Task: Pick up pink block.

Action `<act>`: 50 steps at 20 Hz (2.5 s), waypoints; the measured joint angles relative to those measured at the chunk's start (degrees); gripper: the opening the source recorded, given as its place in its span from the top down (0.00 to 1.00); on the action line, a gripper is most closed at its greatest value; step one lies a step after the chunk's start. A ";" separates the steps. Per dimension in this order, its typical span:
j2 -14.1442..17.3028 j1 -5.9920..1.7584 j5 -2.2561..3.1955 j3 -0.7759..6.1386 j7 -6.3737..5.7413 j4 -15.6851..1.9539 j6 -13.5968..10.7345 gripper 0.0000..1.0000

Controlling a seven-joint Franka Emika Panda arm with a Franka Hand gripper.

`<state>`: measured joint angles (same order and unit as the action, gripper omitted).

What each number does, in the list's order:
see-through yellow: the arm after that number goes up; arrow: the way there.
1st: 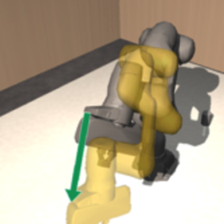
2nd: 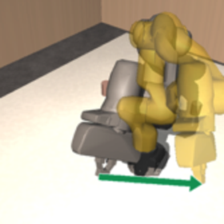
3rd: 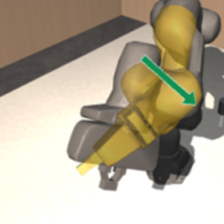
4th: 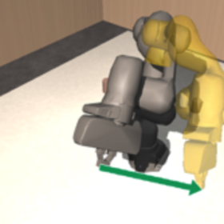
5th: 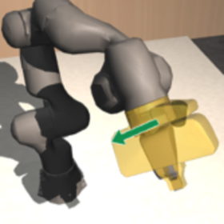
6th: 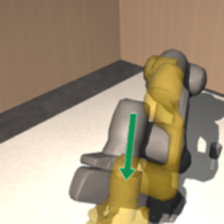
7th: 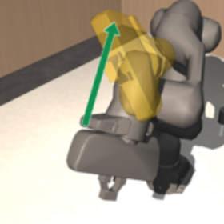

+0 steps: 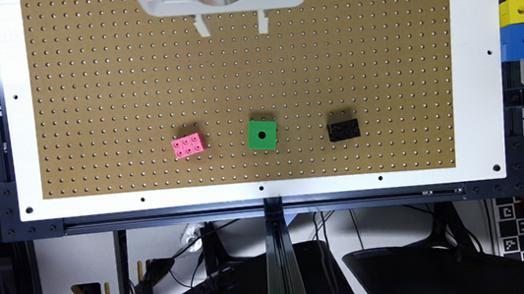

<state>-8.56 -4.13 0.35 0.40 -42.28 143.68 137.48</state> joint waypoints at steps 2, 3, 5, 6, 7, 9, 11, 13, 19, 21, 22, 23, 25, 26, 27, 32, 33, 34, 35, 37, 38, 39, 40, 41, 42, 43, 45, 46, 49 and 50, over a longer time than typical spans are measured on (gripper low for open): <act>1.99 -0.79 0.02 -0.01 0.60 -2.28 0.02 0.00; 3.46 -1.32 0.05 -0.02 1.01 -3.87 0.03 0.00; 6.86 -2.67 0.08 -0.04 2.30 -7.51 0.03 0.00; 8.86 -3.40 0.08 -0.04 3.04 -9.55 0.03 0.00; 10.56 -3.88 0.07 -0.04 3.48 -11.21 0.03 0.00; 13.55 -4.46 0.07 -0.04 4.06 -14.16 0.03 0.00; 15.46 -4.78 0.08 -0.04 4.26 -16.26 0.02 0.00; 16.75 -5.06 0.13 -0.05 4.34 -17.94 0.01 0.00; 20.15 -6.37 0.18 -0.05 5.55 -22.60 -0.22 0.00; 20.82 -6.43 0.18 -0.05 5.59 -23.35 -0.22 0.00; 21.05 -6.44 0.18 -0.05 5.59 -23.59 -0.22 0.00; 21.12 -6.45 0.18 -0.05 5.59 -23.69 -0.22 0.00; 21.16 -6.73 0.28 -0.08 5.76 -23.97 -0.21 0.00; 21.31 -7.26 0.32 -0.16 6.35 -24.41 -0.22 0.00; 21.73 -8.15 0.32 -0.23 7.38 -25.13 -0.22 0.00; 24.99 -10.20 0.30 -0.19 9.68 -28.88 -0.41 0.00; 25.37 -10.16 0.30 -0.15 9.68 -29.26 -0.45 0.00; 25.61 -10.14 0.30 -0.12 9.68 -29.47 -0.46 0.00; 25.68 -10.13 0.30 -0.09 9.68 -29.53 -0.46 0.00; 25.85 -10.10 0.30 -0.02 9.68 -29.54 -0.47 0.00; 26.44 -10.07 0.30 0.02 9.68 -29.52 -0.34 0.00; 27.53 -10.03 0.30 0.05 9.68 -29.53 0.28 0.00; 28.89 -10.00 0.30 0.08 9.68 -29.60 1.30 0.00; 30.29 -9.97 0.30 0.10 9.68 -29.79 2.36 0.00; 31.64 -9.97 0.30 0.11 9.68 -30.27 3.10 0.00; 32.53 -9.97 0.30 0.12 9.68 -30.89 3.23 0.00; 33.53 -9.97 0.30 0.13 9.68 -32.16 2.97 0.00; 33.86 -9.97 0.30 0.14 9.68 -32.24 2.95 0.00; 36.72 -9.97 0.30 0.15 9.68 -32.26 4.99 0.00; 37.60 -9.97 0.30 0.15 9.68 -32.32 5.80 0.00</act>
<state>29.05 -14.10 0.65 0.55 -32.60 111.36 143.28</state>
